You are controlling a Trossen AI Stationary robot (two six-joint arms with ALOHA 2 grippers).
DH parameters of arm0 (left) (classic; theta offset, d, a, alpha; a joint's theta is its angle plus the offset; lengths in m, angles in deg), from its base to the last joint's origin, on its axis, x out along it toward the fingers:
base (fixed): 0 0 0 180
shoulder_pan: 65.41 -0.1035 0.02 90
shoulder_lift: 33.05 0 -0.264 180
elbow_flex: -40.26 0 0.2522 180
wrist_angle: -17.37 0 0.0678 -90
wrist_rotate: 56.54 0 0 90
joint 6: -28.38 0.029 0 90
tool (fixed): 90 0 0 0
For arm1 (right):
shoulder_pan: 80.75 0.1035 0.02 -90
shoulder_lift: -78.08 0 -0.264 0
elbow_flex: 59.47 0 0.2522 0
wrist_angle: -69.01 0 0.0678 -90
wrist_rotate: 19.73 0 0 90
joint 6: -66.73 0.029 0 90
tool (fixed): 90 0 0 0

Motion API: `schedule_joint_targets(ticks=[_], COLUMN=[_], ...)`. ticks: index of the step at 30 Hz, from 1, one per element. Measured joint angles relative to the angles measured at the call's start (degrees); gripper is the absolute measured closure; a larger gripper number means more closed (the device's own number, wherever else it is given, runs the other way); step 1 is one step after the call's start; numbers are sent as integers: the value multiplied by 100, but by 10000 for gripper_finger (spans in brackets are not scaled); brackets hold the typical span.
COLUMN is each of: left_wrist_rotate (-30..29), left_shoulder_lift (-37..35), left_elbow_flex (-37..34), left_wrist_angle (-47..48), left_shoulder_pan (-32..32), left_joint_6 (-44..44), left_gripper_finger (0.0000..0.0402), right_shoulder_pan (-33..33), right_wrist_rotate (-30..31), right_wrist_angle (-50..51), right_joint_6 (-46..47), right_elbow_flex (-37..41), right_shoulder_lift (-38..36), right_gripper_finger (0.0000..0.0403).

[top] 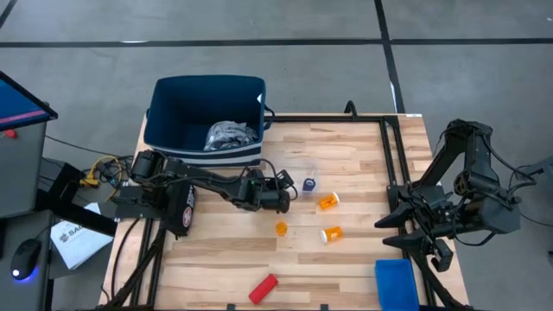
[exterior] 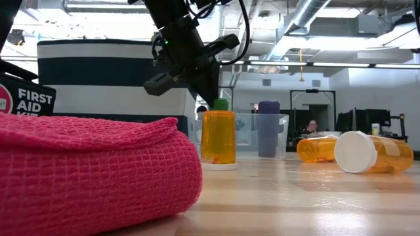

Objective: Pick & place medical supplies in basket/bin
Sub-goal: Put the green bandage into the transparent bin

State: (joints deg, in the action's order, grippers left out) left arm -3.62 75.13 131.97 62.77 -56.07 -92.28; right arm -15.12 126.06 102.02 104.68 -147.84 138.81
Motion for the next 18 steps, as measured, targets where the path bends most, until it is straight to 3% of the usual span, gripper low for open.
schedule_joint_targets(ticks=[18], left_wrist_rotate=[111], left_shoulder_lift=[0], left_elbow_flex=[0], left_wrist_angle=[9], left_shoulder_pan=[59], left_joint_6=[68], left_gripper_finger=[328], right_shoulder_pan=[0], right_wrist_rotate=[0], right_wrist_angle=[0], right_joint_6=[20], right_elbow_flex=[0], right_shoulder_lift=[0], right_gripper_finger=[198])
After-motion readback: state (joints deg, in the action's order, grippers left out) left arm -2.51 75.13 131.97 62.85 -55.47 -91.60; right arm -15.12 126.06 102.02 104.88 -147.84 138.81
